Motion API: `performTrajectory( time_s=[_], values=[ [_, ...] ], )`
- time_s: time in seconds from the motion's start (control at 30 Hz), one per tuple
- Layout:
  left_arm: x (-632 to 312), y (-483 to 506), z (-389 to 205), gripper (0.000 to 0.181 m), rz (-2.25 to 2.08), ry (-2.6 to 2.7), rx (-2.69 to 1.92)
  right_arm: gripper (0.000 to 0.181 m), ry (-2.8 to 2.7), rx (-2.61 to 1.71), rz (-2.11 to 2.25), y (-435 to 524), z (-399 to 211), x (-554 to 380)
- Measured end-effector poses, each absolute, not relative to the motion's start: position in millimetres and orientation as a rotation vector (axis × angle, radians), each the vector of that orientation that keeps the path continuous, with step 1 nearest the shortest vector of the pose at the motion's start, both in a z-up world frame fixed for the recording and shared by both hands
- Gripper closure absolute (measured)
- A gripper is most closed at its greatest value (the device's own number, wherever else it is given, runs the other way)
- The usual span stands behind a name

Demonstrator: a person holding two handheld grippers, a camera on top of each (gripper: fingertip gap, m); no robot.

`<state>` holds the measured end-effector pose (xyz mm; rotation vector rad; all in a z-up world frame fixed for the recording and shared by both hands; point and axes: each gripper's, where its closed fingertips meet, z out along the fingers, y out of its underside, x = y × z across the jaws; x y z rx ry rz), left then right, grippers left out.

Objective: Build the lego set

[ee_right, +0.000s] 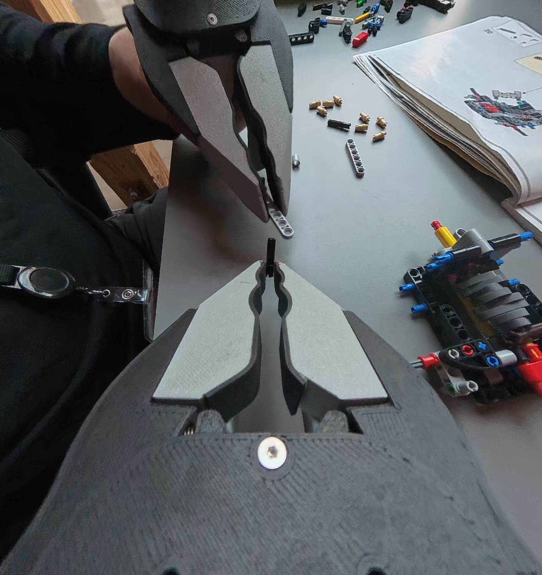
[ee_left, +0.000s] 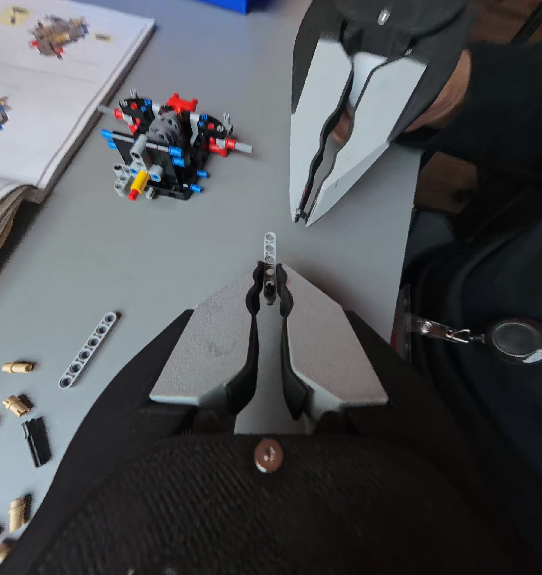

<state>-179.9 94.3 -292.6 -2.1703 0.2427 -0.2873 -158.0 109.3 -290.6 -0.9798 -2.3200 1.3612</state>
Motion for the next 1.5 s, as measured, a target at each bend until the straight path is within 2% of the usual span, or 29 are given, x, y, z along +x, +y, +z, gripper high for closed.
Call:
performTrajectory(
  time_s=[0.03,0.27,1.5],
  values=[
    [-178.2,94.7,-285.4,0.177,-0.317,0.24,-2.127,0.179,-2.32,-0.98,1.366,109.3,-290.3,-158.0],
    [-161.5,88.8,-258.9,0.177,-0.582,0.198,-1.948,0.179,-2.297,-0.93,1.489,101.6,-278.4,-153.9],
    [-148.7,85.5,-255.9,0.176,-0.657,0.219,-1.964,0.179,-2.236,-0.851,1.618,91.1,-259.9,-149.7]
  ],
)
